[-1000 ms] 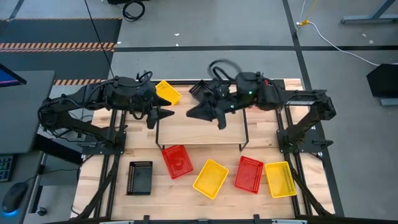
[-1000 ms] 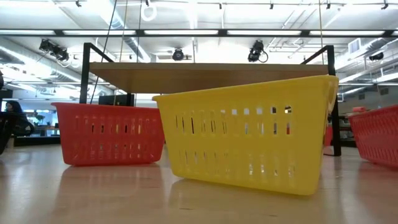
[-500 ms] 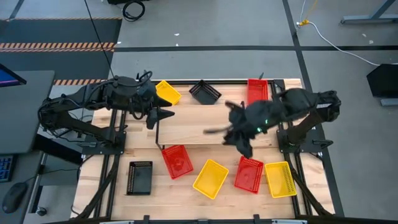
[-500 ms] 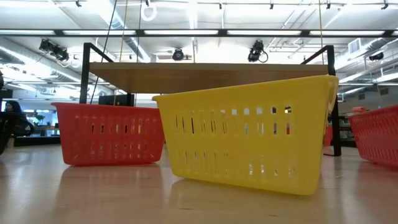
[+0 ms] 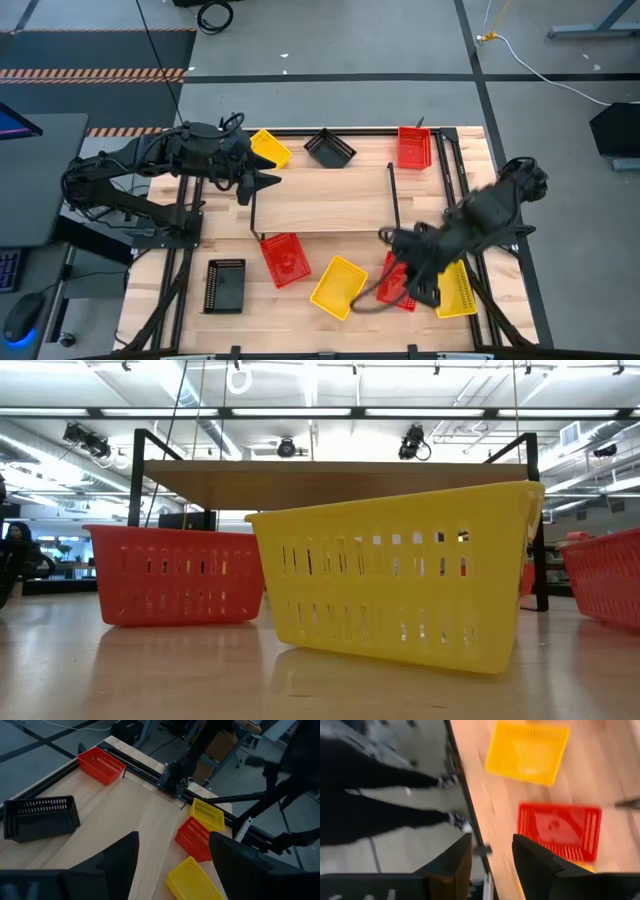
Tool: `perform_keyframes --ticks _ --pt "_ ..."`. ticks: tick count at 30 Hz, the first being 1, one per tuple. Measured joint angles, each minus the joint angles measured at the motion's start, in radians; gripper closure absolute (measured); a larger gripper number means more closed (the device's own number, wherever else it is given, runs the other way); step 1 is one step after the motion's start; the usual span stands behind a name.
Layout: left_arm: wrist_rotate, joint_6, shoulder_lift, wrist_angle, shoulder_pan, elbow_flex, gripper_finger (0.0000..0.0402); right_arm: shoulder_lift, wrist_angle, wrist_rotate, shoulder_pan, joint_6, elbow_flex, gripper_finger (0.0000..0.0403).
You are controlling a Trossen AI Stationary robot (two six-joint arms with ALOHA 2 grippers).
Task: Stack baskets on shelf by color
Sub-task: Put the bottom right red basket on the shelf
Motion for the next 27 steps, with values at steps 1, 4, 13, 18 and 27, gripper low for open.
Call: perform_keyframes --ticks 1,4,13,18,27 --pt "-0.002 0.000 0.000 0.000 0.000 0.000 0.0152 0.014 -0.007 -0.001 0.014 0.012 -0.010 0.0256" --pt "-0.005 0.000 0.000 0.001 0.000 0.000 0.0154 0.065 -0.002 0.001 0.038 0.045 -0.031 0.0256" --pt "-0.005 -0.001 0.000 0.002 0.000 0.000 0.0156 0.238 0.032 -0.011 0.084 0.164 -0.035 0.0232" --pt "-0.005 -0.001 0.000 0.002 0.000 0.000 0.0156 0.331 0.076 -0.051 0.106 0.219 -0.035 0.0205" --pt "-0.032 -0.026 0.000 -0.010 0.000 0.000 0.0152 0.449 0.078 0.042 0.129 0.204 -0.036 0.0207"
